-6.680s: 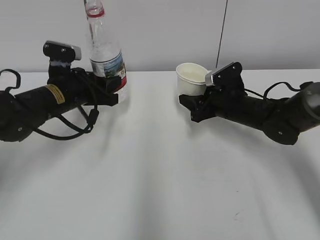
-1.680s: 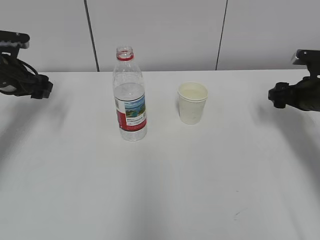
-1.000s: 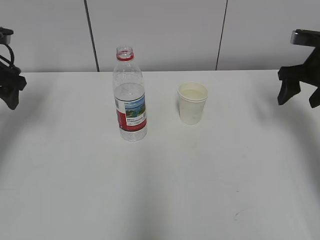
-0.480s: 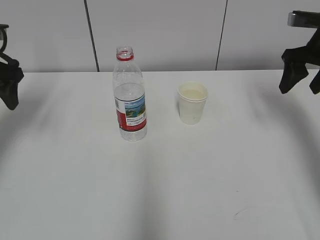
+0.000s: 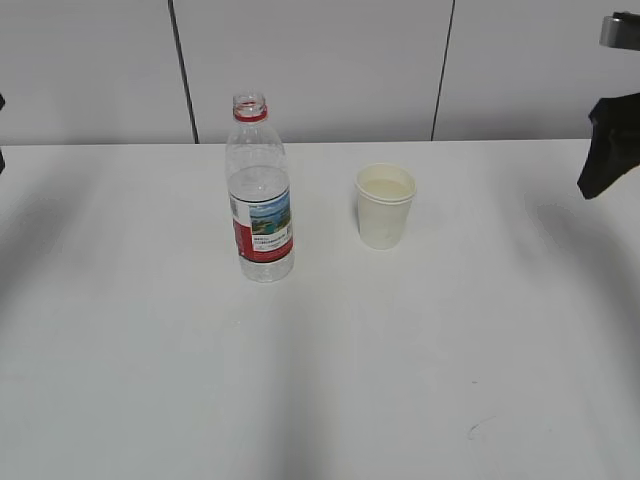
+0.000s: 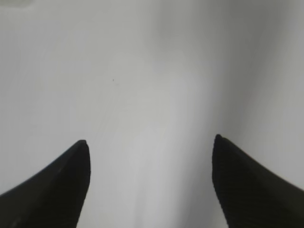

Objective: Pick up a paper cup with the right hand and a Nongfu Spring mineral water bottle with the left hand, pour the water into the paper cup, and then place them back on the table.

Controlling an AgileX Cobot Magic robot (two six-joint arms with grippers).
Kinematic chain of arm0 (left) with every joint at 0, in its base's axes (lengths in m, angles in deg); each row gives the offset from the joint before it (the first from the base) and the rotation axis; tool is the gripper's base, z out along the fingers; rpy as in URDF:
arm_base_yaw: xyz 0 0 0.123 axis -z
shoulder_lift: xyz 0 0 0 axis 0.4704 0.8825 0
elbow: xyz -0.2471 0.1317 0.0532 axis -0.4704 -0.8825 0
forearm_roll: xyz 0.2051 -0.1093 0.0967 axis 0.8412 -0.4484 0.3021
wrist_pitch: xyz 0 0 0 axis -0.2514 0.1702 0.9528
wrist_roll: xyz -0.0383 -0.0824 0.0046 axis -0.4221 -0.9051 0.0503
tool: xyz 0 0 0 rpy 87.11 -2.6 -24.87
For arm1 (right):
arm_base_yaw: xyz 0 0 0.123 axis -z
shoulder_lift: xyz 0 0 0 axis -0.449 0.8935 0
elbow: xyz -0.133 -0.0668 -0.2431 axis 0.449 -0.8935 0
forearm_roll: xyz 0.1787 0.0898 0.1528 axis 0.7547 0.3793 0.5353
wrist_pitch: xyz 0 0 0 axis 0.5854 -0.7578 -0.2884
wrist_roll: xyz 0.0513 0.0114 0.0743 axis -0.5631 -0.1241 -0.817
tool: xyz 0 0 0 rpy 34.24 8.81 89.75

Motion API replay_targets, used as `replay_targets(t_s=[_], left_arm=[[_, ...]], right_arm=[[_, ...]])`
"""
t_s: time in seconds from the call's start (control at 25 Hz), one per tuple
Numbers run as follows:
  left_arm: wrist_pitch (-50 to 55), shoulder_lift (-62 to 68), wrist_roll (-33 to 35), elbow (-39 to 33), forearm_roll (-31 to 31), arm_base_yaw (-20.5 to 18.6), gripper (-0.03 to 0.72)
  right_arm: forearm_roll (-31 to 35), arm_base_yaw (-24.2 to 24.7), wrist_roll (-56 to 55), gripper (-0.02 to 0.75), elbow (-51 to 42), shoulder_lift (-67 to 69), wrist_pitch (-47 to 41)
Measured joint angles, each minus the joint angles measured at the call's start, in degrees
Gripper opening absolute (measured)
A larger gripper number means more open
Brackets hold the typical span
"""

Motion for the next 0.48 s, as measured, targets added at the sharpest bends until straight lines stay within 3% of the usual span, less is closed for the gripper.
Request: replay_targets(t_s=[0.48], left_arm=[[0.21,-14.3,0.0,-16.15,-1.88,0.0,0.568]], right_arm=[[1.1,0.0,2.89,0.585,-17.67,-11.89,0.12]])
